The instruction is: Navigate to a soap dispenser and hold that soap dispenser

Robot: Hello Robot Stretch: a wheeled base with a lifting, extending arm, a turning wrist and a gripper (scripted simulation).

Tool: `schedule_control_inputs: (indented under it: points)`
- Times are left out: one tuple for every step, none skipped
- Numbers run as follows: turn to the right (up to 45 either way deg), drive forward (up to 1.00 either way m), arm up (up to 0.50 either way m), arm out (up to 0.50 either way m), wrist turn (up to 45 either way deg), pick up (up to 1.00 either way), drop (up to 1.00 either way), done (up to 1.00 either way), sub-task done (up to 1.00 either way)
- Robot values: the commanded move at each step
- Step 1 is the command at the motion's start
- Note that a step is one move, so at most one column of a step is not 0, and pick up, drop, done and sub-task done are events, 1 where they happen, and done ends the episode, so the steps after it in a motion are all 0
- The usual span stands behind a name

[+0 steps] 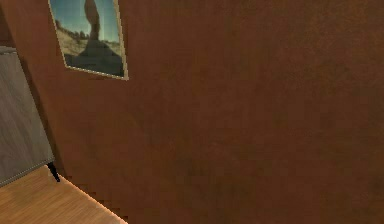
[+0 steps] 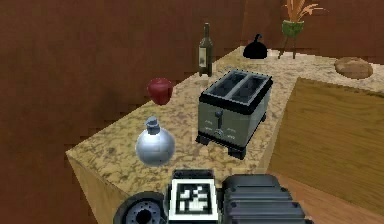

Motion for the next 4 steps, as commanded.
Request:
schedule_control_inputs:
  points:
    - [0.0, 0.00, 0.00, 0.18, 0.0, 0.00, 0.00, 0.00, 0.00]
    - [0.0, 0.00, 0.00, 0.00, 45.0, 0.00, 0.00, 0.00, 0.00]
    - [0.0, 0.00, 0.00, 0.00, 45.0, 0.00, 0.00, 0.00, 0.00]
    - [0.0, 0.00, 0.00, 0.00, 45.0, 0.00, 0.00, 0.00, 0.00]
